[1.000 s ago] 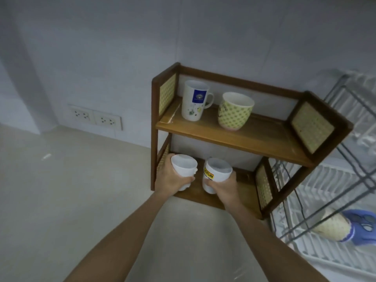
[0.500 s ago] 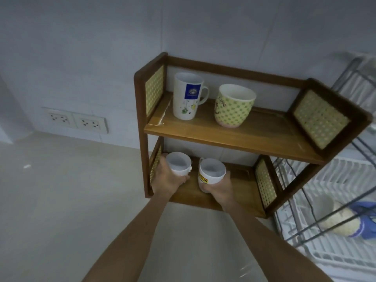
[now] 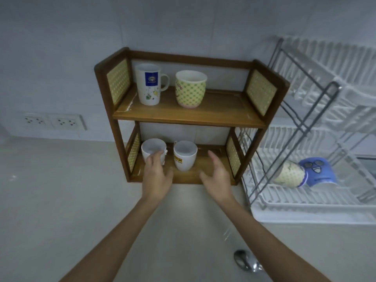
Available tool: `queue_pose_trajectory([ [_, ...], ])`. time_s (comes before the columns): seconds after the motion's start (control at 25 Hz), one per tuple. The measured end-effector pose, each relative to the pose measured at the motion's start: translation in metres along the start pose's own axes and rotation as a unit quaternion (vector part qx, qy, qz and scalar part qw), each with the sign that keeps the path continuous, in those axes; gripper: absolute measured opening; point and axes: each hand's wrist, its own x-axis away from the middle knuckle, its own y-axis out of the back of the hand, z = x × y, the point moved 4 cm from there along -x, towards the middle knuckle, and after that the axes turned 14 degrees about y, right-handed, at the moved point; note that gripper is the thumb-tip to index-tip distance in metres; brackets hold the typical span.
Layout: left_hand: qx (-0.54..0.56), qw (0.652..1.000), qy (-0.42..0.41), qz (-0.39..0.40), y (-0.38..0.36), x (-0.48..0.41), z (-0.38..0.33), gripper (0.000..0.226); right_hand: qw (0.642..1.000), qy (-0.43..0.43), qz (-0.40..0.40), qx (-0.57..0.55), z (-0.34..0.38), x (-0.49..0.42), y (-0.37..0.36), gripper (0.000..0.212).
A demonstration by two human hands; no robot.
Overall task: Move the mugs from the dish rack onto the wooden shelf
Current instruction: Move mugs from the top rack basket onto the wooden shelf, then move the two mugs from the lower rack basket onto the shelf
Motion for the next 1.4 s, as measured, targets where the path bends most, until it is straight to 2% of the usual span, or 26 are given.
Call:
queue_pose_trajectory([
  [0.16,0.017,0.987,-0.149,0.055,-0.016,0.070,-0.066,0.038,0.988,0.118,-0.096,-0.009,0.022,0.065,0.093,0.042],
  [0.28,0.039,0.956,-0.263,0.127,-0.041,0.120,-0.118,0.028,0.978,0.120,-0.167,-0.008,0.008,0.091,0.156,0.032],
  [0.36,0.078,0.937,-0.282,0.189,-0.069,0.144,-0.146,0.025,0.978,0.091,-0.190,0.008,-0.015,0.094,0.191,0.032],
  [0.4,0.107,0.935,-0.248,0.230,-0.085,0.151,-0.156,0.025,0.978,0.064,-0.197,0.012,-0.029,0.092,0.205,0.032],
  [0.44,0.143,0.932,-0.180,0.279,-0.105,0.159,-0.169,0.025,0.977,0.035,-0.208,0.018,-0.046,0.089,0.225,0.032],
  [0.52,0.208,0.909,0.021,0.361,-0.144,0.164,-0.181,0.027,0.976,-0.011,-0.215,0.046,-0.075,0.075,0.252,0.029],
  [0.56,0.224,0.894,0.118,0.370,-0.164,0.161,-0.183,0.031,0.975,-0.034,-0.209,0.067,-0.090,0.066,0.262,0.028],
  [0.64,0.249,0.870,0.255,0.341,-0.206,0.155,-0.194,0.048,0.975,-0.085,-0.173,0.108,-0.127,0.047,0.291,0.034],
  [0.8,0.296,0.801,0.447,0.265,-0.266,0.142,-0.211,0.065,0.968,-0.197,-0.096,0.118,-0.186,0.011,0.317,0.059],
  [1.0,0.355,0.740,0.558,0.124,-0.301,0.127,-0.226,0.098,0.966,-0.254,-0.026,0.046,-0.224,-0.016,0.307,0.091],
  [1.16,0.339,0.742,0.573,0.070,-0.315,0.124,-0.226,0.118,0.964,-0.266,-0.012,0.018,-0.236,-0.024,0.301,0.102],
  [1.24,0.324,0.753,0.570,0.062,-0.319,0.123,-0.225,0.114,0.961,-0.276,-0.015,0.007,-0.242,-0.024,0.301,0.099],
  [1.4,0.339,0.771,0.530,0.100,-0.326,0.119,-0.218,0.085,0.958,-0.283,-0.023,-0.029,-0.246,-0.024,0.301,0.085],
])
